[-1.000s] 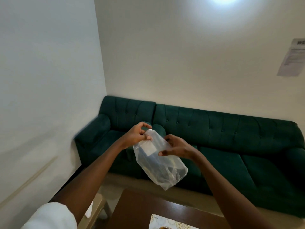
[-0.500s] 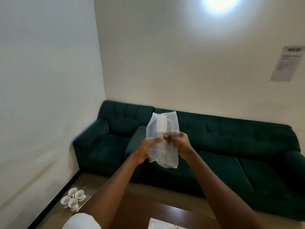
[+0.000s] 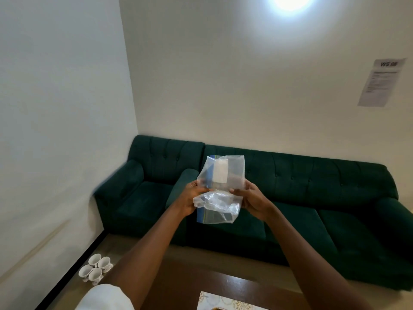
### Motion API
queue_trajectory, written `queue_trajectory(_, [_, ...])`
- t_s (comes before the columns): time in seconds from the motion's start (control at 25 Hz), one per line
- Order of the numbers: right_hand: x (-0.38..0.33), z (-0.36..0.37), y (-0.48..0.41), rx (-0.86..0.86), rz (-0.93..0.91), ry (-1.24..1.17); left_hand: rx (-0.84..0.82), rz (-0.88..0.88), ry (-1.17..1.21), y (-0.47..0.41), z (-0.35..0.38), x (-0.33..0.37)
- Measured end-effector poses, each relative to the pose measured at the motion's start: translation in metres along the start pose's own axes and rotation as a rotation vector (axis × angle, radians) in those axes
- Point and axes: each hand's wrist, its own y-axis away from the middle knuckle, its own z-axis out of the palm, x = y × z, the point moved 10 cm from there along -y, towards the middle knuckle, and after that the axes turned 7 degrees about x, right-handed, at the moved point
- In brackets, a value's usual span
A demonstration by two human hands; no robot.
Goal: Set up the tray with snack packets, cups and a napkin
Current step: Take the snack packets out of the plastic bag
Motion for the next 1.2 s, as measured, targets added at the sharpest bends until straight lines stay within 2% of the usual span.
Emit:
queue_trajectory(0.08, [0.000,0.008,0.002,-0.089,0.017,-0.070,0.039,0.002,0.059,-0.001,-0.003,0.002])
queue_trajectory(0.16, [0.002,0.011,0.002,-0.100,0.009,-0.078,0.072,-0.061,0.146,-0.001,-0.005,-0.002])
queue_trajectory(0.36, [-0.004,-0.015,0.006,0.088,-0.067,-0.045,-0.041,-0.236,0.238,0.006,0.002,-0.023])
queue_trajectory(0.44, [-0.018,-0.022,0.010,0.115,-0.124,0.058,-0.107,-0.315,0.301,0.006,0.005,-0.027])
queue_trajectory(0.6, [-0.027,-0.018,0.020,0.053,-0.156,0.432,-0.396,-0.424,0.073,0.015,0.030,-0.039])
queue_trajectory(0.68, [-0.031,-0.023,0.031,0.072,-0.173,0.570,-0.461,-0.481,-0.044,0.021,0.044,-0.056])
queue_trajectory(0.76, [-0.038,-0.036,0.046,0.138,-0.197,0.603,-0.466,-0.501,-0.134,0.023,0.058,-0.074])
queue_trajectory(0.88, [-0.041,-0.082,0.075,0.375,-0.199,0.472,-0.423,-0.439,-0.088,0.019,0.089,-0.088])
queue_trajectory(1.0, [-0.020,-0.148,0.128,0.663,-0.156,0.131,-0.385,-0.331,0.042,0.022,0.139,-0.100])
queue_trajectory(1.08, [0.009,-0.171,0.162,0.722,-0.065,0.012,-0.272,-0.304,0.180,0.028,0.170,-0.116])
queue_trajectory(1.2, [0.041,-0.185,0.197,0.771,-0.016,0.033,-0.127,-0.345,0.316,0.050,0.214,-0.157])
